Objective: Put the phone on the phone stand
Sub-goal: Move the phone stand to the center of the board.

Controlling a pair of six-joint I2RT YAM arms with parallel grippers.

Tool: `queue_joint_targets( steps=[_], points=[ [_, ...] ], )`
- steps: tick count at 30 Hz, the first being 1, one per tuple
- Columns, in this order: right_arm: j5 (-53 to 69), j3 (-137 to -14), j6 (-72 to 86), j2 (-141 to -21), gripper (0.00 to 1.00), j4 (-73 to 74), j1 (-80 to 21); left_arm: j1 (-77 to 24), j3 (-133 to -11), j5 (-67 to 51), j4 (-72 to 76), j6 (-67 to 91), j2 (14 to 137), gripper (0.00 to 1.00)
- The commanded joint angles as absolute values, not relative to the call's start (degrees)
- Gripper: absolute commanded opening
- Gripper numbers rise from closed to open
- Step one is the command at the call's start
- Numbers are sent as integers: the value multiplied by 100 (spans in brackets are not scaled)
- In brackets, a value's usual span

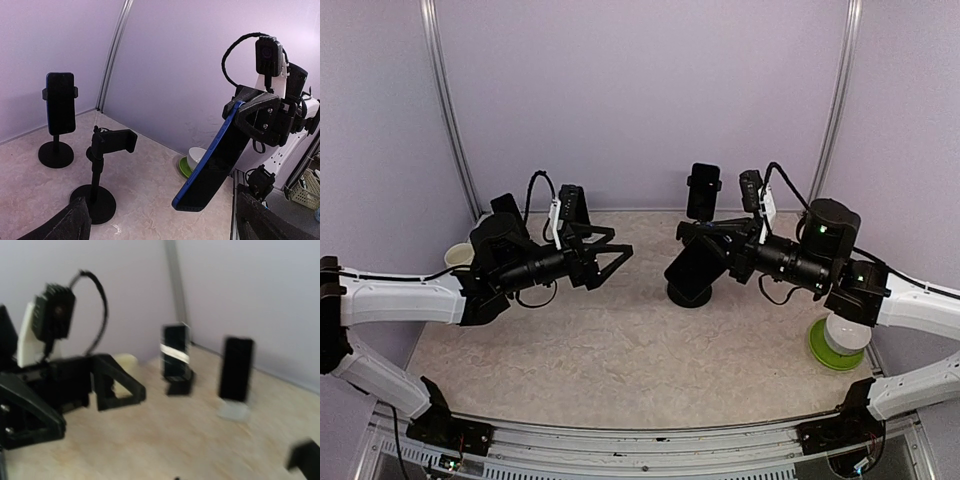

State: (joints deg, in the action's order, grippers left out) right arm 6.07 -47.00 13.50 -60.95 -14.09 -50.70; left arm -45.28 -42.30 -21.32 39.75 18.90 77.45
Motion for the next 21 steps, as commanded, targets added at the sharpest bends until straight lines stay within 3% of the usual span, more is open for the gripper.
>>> queue_joint_targets(
  steps=[1,6,21],
  points=[
    [-147,-4567,1353,-5806,0,-897,-5011,-4448,-4699,-2519,3849,1710,8208,99],
    [-555,-4378,1462,-5643,0,-564,-4970,-4383,-5252,-2732,3758,1602,8812,99],
    [-946,-3992,1724,-5311,0,-263,-4920,-4216,-6843,-3106,3382,1554,10629,81]
  ],
)
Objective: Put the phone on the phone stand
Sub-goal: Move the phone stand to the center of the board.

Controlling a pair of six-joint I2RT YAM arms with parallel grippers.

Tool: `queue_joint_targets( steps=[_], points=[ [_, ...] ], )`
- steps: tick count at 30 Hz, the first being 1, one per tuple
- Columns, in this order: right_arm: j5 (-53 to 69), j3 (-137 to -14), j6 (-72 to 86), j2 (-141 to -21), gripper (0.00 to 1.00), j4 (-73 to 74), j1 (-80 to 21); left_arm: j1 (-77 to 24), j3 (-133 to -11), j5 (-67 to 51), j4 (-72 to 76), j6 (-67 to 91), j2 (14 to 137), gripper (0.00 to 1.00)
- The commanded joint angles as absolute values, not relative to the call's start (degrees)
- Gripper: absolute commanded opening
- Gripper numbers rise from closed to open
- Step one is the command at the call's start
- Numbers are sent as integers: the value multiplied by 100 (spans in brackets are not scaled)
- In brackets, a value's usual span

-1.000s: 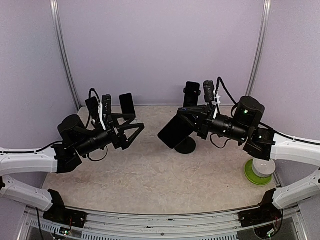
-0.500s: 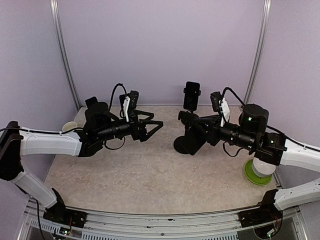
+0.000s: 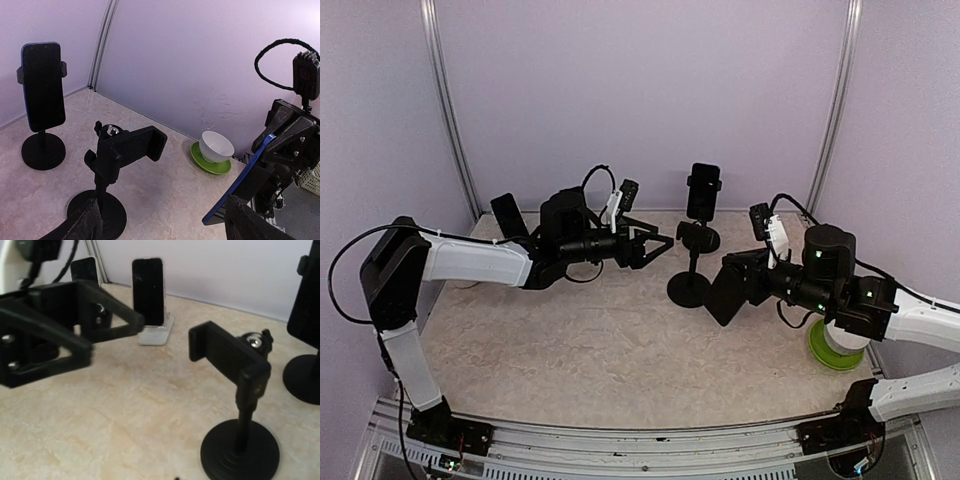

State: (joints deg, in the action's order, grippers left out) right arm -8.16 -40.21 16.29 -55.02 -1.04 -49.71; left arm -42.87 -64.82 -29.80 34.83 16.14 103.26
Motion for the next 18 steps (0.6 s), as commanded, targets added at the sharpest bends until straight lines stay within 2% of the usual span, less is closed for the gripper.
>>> queue_joint_targets(
  steps=[1,9,18],
  points=[
    [-947,-3985,1734,-5305,0,-250,-4918,-4206,-6910,-3111,3390,1569,10729,80],
    [-975,-3948,1737,-5308,0,-254,-4913,-4149,-7453,-3160,3411,1748,11365,71],
    [-910,-3930,1723,-5369,0,-357,-4913,-4140,-7891,-3051,3371,1700,11818,66]
  ],
)
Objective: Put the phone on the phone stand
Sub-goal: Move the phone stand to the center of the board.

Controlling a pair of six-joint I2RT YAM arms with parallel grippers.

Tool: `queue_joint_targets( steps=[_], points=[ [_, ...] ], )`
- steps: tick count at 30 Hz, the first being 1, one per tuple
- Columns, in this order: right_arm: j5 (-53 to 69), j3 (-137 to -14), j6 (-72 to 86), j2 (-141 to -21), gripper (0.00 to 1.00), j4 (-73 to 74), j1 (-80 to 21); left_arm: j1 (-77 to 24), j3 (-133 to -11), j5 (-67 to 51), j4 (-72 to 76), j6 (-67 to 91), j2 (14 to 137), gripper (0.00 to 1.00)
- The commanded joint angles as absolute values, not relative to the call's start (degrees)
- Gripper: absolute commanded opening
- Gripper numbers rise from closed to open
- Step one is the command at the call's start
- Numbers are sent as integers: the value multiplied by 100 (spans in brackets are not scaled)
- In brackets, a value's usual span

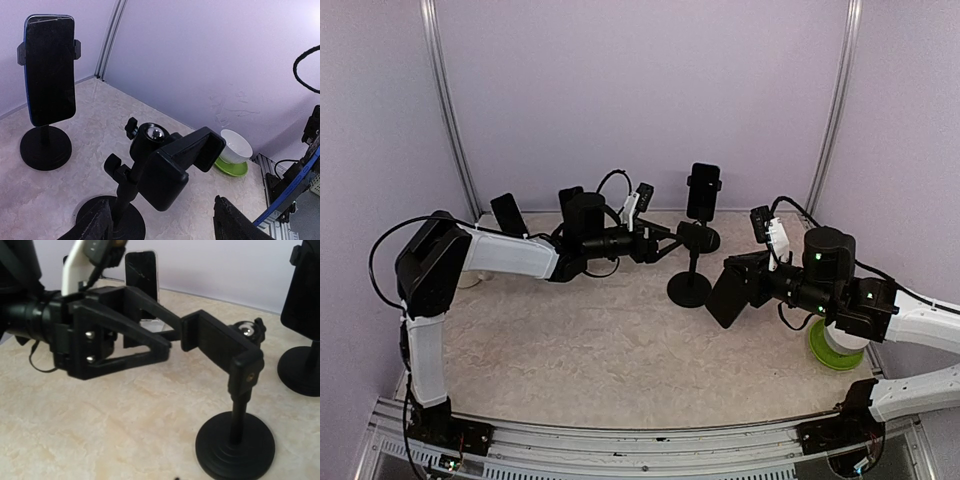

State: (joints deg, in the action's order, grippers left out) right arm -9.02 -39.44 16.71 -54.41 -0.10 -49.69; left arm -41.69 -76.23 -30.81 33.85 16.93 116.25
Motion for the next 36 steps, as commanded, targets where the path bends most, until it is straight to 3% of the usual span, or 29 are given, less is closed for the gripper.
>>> queue_joint_targets(
  steps=[1,9,19,29,36],
  points=[
    [-894,-3918,1729,-5378,0,-371,-4908,-4140,-7925,-3049,3373,1697,11855,65],
    [-819,-3837,1751,-5398,0,-472,-4912,-4131,-8150,-3212,3515,1684,12024,60],
    [-759,-3724,1776,-5354,0,-585,-4907,-4037,-8564,-4345,3740,1883,12456,54],
    [-710,-3679,1808,-5354,0,-625,-4905,-3943,-8173,-4834,4906,2592,12406,47],
    [-691,-3685,1810,-5380,0,-666,-4907,-3920,-8139,-4966,5133,2826,12410,32]
  ],
)
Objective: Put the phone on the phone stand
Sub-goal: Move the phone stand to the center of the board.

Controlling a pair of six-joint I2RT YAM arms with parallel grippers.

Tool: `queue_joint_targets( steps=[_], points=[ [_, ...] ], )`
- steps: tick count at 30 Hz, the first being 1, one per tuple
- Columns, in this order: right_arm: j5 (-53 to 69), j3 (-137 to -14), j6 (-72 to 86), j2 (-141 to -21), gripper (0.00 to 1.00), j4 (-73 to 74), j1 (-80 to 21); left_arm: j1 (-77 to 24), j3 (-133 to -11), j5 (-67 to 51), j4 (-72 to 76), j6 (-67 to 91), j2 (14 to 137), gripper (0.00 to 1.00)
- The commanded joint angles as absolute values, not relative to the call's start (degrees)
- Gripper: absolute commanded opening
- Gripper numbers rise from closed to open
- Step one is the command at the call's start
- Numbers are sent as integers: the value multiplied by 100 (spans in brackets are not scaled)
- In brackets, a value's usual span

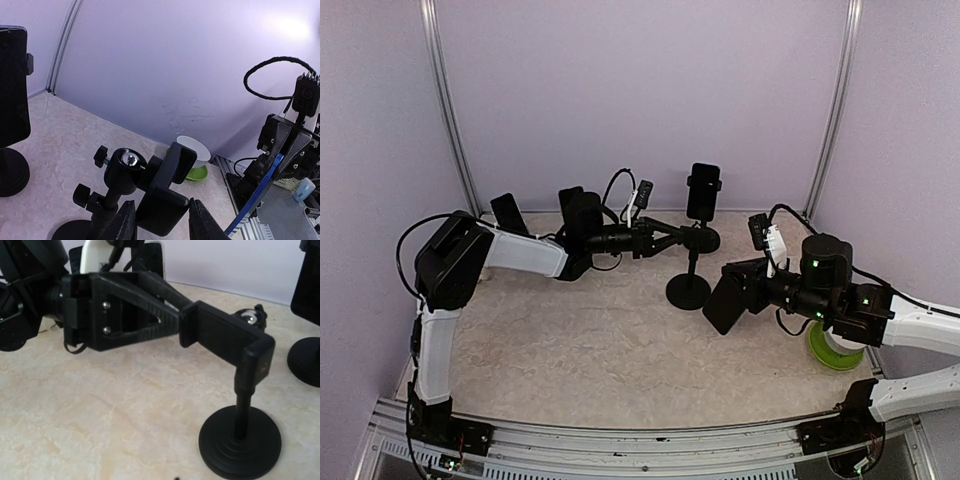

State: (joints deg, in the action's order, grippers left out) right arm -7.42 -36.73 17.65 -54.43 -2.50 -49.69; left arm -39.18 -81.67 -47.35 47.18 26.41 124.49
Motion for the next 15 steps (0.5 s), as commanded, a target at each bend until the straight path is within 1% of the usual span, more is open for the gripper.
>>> queue_joint_targets(
  steps=[1,5,8,9,11,15],
  points=[
    [-694,-3687,1808,-5380,0,-667,-4907,-3920,-8139,-4963,5102,2814,12410,31],
    [-685,-3675,1799,-5378,0,-670,-4905,-3940,-8090,-4871,4958,2686,12352,31],
    [-679,-3681,1795,-5379,0,-666,-4905,-3946,-8097,-4873,4831,2476,12314,43],
    [-673,-3682,1801,-5381,0,-661,-4909,-3946,-8123,-4892,4757,2396,12314,45],
    [-676,-3683,1797,-5380,0,-659,-4907,-3955,-8178,-4907,4634,2286,12326,48],
    [-660,-3683,1798,-5384,0,-674,-4912,-3955,-8342,-5017,4400,2141,12406,48]
  ],
)
